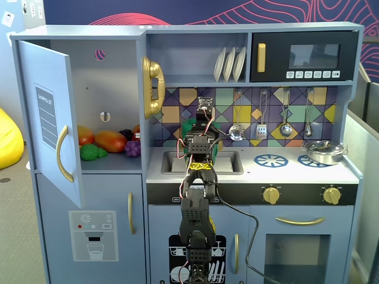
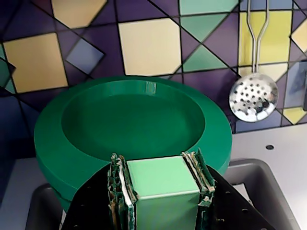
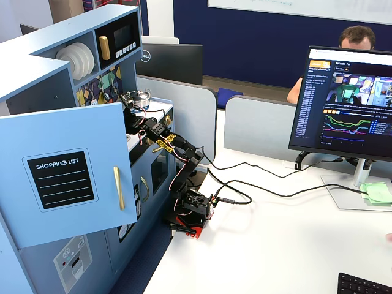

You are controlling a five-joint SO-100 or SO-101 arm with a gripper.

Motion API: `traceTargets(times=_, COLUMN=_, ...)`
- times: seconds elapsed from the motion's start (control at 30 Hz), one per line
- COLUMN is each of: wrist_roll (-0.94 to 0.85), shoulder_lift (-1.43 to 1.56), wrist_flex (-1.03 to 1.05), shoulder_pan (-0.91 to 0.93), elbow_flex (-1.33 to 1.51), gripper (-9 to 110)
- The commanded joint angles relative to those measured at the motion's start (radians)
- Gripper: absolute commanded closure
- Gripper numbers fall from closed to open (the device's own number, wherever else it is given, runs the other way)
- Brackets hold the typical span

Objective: Take off the lid from the green recipient and place it on the counter

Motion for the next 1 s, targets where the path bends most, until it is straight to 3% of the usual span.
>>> traceTargets(times=0.0, wrist_roll=-0.008, shoulder_lift=0.017, wrist_flex=-0.026, shoulder_pan=-0.025, elbow_flex=-0.089, gripper=101)
traceTargets(times=0.4, wrist_roll=-0.104, shoulder_lift=0.077, wrist_flex=-0.008, shoulder_pan=0.063, elbow_flex=-0.169, gripper=101)
traceTargets(times=0.97, wrist_roll=-0.210, shoulder_lift=0.046, wrist_flex=-0.138, shoulder_pan=0.468, elbow_flex=-0.064, gripper=101)
